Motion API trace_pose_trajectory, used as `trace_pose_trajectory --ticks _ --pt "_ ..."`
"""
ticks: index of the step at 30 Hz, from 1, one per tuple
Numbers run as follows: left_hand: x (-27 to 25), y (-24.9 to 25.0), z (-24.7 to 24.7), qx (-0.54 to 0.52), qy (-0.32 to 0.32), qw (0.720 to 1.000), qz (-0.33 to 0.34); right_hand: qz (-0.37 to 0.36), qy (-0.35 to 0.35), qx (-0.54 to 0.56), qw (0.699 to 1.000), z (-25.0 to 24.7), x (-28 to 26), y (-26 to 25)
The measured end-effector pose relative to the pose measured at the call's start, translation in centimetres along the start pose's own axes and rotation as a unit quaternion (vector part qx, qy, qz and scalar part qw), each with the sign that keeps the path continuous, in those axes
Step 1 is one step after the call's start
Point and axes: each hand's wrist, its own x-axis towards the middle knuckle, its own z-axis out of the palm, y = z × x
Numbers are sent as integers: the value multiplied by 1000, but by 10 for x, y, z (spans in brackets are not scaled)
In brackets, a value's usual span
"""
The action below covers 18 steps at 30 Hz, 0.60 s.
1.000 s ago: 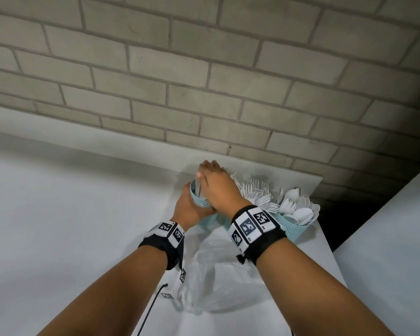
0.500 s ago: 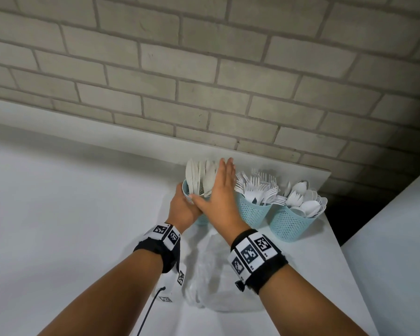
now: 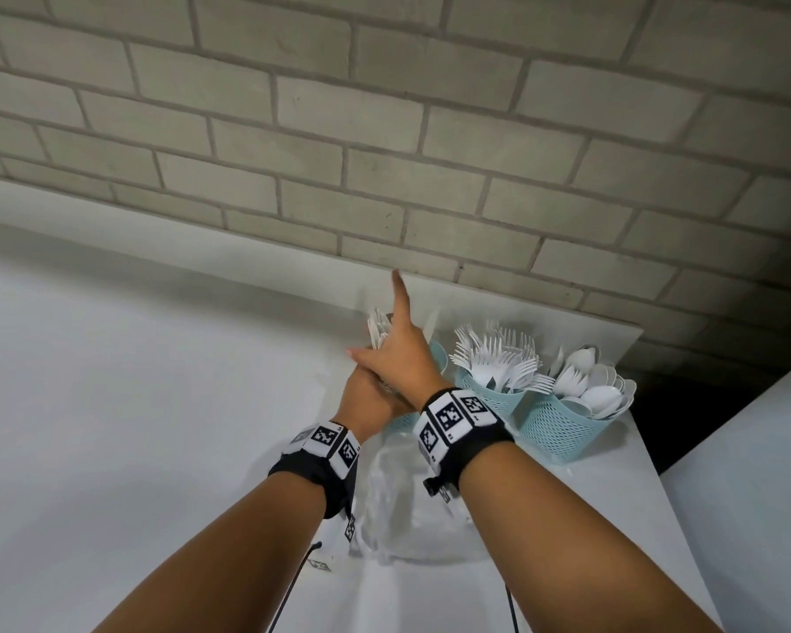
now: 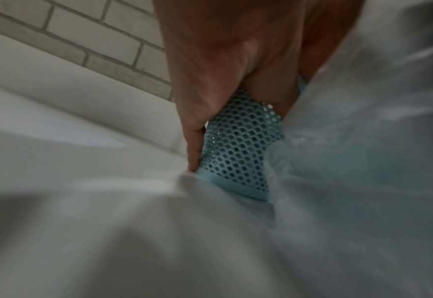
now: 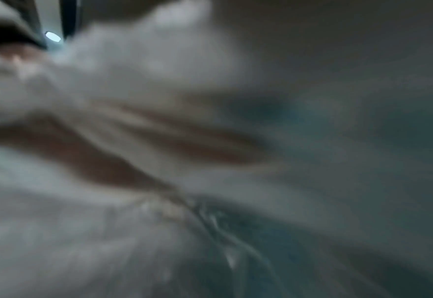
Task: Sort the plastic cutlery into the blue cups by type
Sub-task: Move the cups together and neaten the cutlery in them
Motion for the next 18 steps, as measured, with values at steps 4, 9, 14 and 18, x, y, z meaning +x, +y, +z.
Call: trace_pose_trajectory --ticks 4,9,14,18 --pt "3 0 -5 -16 -6 999 -29 -14 133 54 990 6 7 10" --pt "2 3 -6 -22 -12 999 -21 -10 227 112 967 5 7 11" --pt "0 1 -6 12 2 1000 1 -93 269 -102 953 16 7 15" --pt "-3 2 -1 24 51 998 36 -137 291 -240 916 22 5 16"
